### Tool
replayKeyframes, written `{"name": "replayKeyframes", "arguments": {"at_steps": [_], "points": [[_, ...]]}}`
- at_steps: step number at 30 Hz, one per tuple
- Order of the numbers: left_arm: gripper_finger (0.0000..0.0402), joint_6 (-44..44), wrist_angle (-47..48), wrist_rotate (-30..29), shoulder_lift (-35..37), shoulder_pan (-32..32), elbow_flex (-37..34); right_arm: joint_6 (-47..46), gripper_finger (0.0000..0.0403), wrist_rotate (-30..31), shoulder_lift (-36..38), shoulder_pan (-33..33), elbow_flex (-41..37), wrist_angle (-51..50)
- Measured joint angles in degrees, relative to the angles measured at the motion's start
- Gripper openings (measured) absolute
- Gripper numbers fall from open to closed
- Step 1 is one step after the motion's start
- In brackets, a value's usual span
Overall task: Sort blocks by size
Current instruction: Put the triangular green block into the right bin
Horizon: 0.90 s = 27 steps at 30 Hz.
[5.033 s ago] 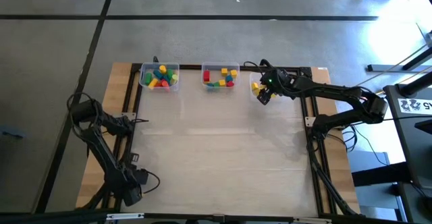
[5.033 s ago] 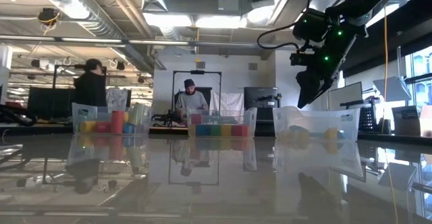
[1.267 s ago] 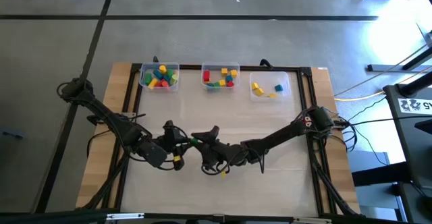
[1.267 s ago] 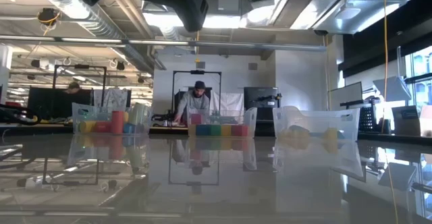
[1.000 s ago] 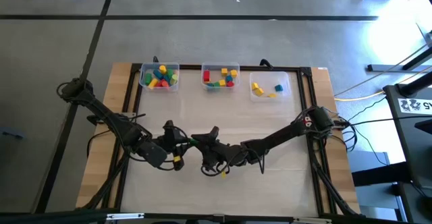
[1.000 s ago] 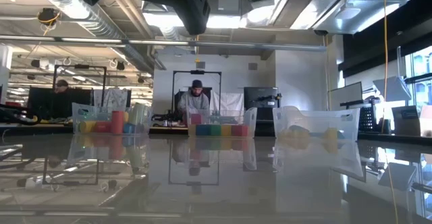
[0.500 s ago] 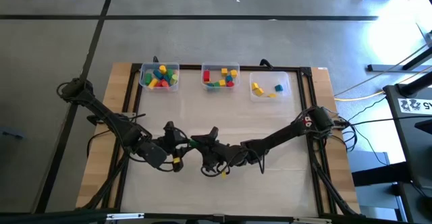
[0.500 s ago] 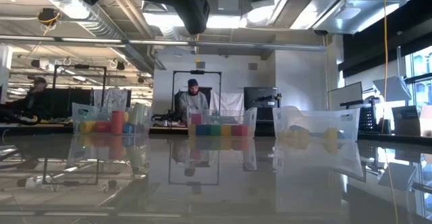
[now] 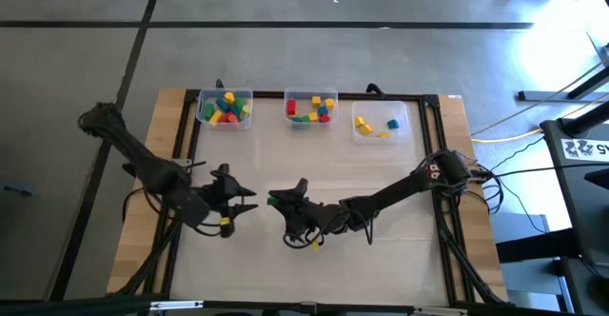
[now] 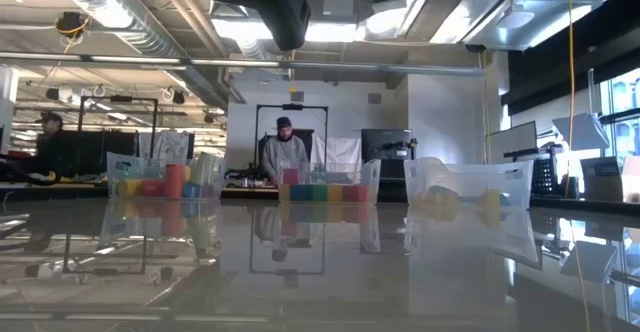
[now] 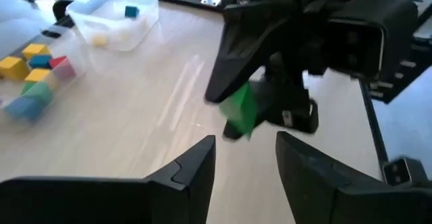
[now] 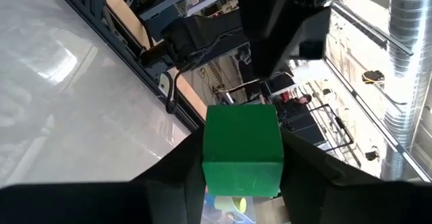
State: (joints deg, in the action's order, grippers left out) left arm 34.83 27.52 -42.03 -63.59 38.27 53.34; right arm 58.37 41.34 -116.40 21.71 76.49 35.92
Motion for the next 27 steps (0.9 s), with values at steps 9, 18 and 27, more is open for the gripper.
{"name": "replayKeyframes", "arguments": {"at_steps": [9, 18, 27], "points": [[0.015, 7.98, 7.15, -3.07, 1.46, 4.54, -3.8, -0.21, 0.0151, 4.76, 2.77, 0.02, -0.09, -2.55], [0.015, 15.68, 6.07, -3.18, 1.35, 5.99, -9.7, -3.8, 0.0153, 13.25, 12.18, -2.08, -0.09, -20.71], [0.015, 15.98, 5.63, -3.18, 1.33, 6.03, -10.92, -19.01, 0.0153, 13.54, 23.44, -8.75, -0.07, -46.97]]}}
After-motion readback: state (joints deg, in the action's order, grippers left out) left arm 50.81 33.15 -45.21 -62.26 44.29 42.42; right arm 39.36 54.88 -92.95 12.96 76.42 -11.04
